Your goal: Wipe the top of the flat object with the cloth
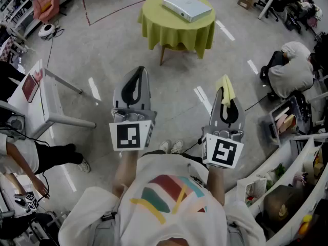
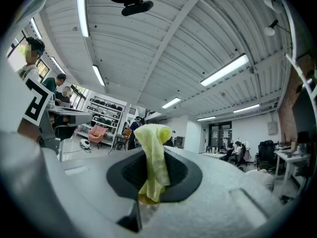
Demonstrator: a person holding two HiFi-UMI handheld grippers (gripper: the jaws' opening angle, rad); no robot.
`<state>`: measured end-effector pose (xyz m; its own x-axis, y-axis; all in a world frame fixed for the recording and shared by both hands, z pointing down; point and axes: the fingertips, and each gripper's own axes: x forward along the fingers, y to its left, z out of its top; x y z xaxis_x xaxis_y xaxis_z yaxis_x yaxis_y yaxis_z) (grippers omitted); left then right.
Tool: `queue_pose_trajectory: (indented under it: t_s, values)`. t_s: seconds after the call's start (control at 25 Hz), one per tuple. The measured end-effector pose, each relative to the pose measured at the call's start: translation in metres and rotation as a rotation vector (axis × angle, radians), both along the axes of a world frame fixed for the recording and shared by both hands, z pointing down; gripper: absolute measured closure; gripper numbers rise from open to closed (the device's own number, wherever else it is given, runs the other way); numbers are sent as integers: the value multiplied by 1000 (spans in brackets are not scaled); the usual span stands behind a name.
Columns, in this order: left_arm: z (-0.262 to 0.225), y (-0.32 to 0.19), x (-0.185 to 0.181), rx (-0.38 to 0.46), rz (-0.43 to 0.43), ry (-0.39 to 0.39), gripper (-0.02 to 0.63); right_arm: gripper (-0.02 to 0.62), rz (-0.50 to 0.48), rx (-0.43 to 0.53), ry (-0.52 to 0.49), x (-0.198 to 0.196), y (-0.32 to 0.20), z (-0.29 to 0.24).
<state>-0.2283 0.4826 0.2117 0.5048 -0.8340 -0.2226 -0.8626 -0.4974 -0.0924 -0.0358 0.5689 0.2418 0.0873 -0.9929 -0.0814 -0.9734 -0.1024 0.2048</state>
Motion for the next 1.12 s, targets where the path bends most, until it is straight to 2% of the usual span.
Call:
queue_pose_trajectory:
  t_s: [0.48,0.76,0.92,1.12]
  values:
    - [0,-13,8,14,-12,3,591,568,-47,-13,-23,14,-19,11]
    - [2,-15,23,30,-27,-18,591,571,-121,-4,73,14,-31,8]
    - [-5,-20,21,47,-63,-17,591,569,-160,19,60,17,-38,5]
    - [-16,-25,21,76,-87,-10,591,569,-153,37,58,29,-41,2]
